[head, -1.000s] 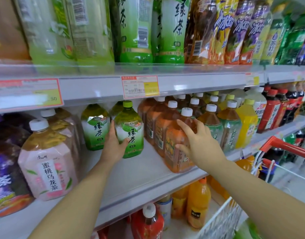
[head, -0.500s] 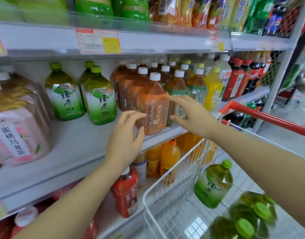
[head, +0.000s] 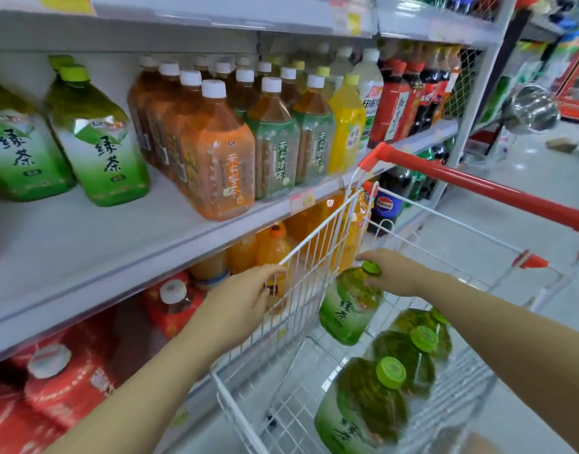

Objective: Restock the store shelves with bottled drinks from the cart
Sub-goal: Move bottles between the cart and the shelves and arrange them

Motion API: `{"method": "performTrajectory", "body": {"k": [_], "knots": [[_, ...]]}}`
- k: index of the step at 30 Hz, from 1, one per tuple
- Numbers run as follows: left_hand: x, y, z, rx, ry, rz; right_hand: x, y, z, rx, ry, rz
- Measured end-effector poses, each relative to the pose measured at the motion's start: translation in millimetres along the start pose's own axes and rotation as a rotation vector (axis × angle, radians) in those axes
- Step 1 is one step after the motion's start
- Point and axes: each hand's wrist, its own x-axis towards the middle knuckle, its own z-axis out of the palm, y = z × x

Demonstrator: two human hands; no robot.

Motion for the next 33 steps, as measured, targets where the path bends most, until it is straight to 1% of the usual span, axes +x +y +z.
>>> {"method": "performTrajectory", "body": {"k": [2, 10, 12, 14, 16, 19, 20, 25, 27, 29, 30, 31, 33], "knots": [[-1.5, 0.8, 0.2, 0.006, 0.005, -0.013, 4.2, -4.5, 2.0, -0.042, 0.040, -0.031], [-4.7, 5.4, -2.7, 0.024, -0.016, -0.053, -8.3, -17.7, 5.5, -0.111, 0.089, -0.125], [-5.9, 6.5, -3.4, 0.022, -0.004, -0.052, -14.7, -23.4, 8.5, -0.146, 0.134, -0.141], [-6.6, 6.8, -3.3, 0.019, 0.007, -0.044, -22.4, -27.3, 5.3, -0.127, 0.217, -0.130], [-6.8, 5.4, -1.9, 0.013, 0.021, -0.032, -31.9, -32.8, -7.8, -0.043, 0.322, -0.112], [-7.0, 5.5, -1.6, 0.024, 0.057, 0.004, -46.1, -51.4, -44.6, 0.109, 0.467, -0.152], [-7.3, 6.9, -3.3, -0.010, 0.083, 0.017, -50.9, -60.5, -59.9, 0.187, 0.513, -0.172], [-13.8, 29.0, -36.8, -0.353, 0.367, 0.087, -70.8, -120.8, -131.3, 0.476, 0.702, -0.293], [-21.5, 41.4, -59.7, -0.484, 0.371, 0.095, -73.8, -150.7, -150.5, 0.551, 0.751, -0.316], [-31.0, 48.7, -78.5, -0.577, 0.369, 0.061, -72.5, -181.5, -162.5, 0.608, 0.787, -0.342], [-36.1, 49.9, -84.5, -0.546, 0.399, 0.037, -71.3, -196.9, -165.5, 0.648, 0.802, -0.359], [-40.7, 50.7, -88.9, -0.467, 0.439, 0.018, -69.4, -212.3, -166.8, 0.686, 0.817, -0.373], [-46.9, 48.2, -92.7, -0.314, 0.569, -0.007, -65.8, -243.3, -165.4, 0.744, 0.824, -0.404]]}}
